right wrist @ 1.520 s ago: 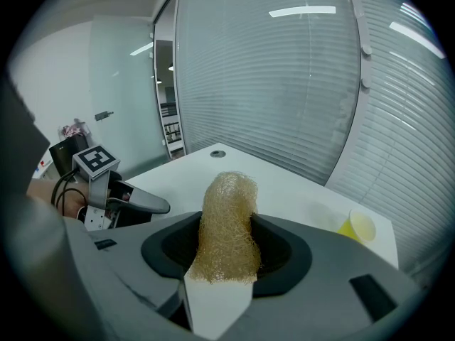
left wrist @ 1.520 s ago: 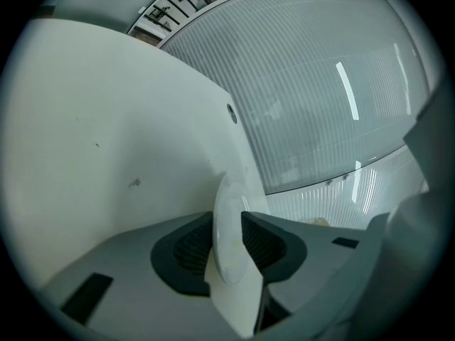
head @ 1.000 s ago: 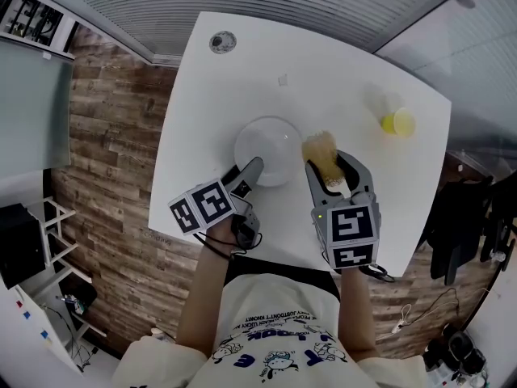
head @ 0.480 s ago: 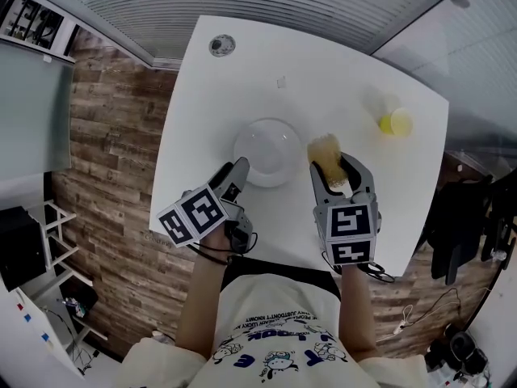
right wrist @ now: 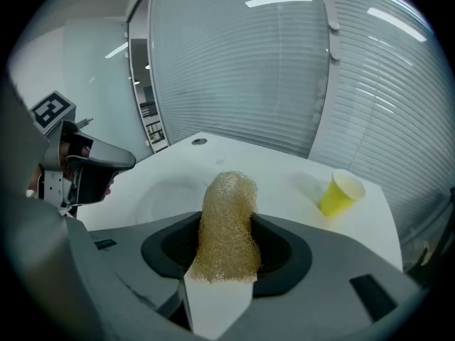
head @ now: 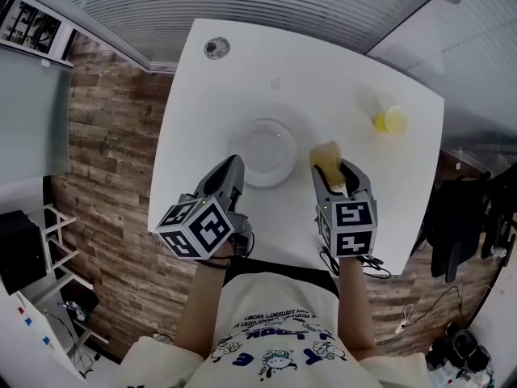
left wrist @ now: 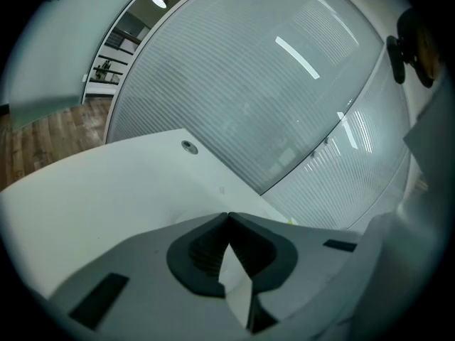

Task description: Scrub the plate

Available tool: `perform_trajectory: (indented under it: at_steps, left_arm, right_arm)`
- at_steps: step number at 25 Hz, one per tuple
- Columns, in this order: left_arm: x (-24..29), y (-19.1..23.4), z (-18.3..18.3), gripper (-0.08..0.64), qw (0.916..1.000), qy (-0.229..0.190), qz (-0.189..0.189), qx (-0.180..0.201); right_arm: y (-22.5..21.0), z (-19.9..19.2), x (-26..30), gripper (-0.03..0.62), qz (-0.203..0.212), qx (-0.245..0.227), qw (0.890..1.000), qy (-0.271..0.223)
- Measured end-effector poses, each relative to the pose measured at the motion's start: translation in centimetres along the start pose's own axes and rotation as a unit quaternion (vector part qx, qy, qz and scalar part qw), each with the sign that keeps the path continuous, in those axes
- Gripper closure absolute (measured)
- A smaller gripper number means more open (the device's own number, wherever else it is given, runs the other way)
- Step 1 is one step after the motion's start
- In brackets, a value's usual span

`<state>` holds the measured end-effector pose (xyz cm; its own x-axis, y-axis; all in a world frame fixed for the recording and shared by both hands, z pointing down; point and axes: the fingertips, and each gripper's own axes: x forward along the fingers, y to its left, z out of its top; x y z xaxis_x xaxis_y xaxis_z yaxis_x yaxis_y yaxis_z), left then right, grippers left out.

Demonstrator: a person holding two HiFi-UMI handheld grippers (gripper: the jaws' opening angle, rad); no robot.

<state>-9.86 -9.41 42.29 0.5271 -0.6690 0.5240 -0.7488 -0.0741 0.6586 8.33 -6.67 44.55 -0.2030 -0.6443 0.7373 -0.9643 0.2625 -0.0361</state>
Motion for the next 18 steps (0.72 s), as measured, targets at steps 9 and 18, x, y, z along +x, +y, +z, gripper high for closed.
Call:
perform_trajectory:
  at_steps: [9,18]
  left_arm:
    - [0.6,-2.4,-0.8,0.535,0.995,0.0,0.01,0.099]
    - [1.3,-2.9,-2.4,0.535,0.9887,0.014,0.016,0.148]
  right_arm:
    - [-0.7,-1.3,1.5,0.397,-0.003,0.065,0.998,0.0]
    - [-0.6,-2.4,3.4,0.397,-0.008,0.079,0.997,0.015]
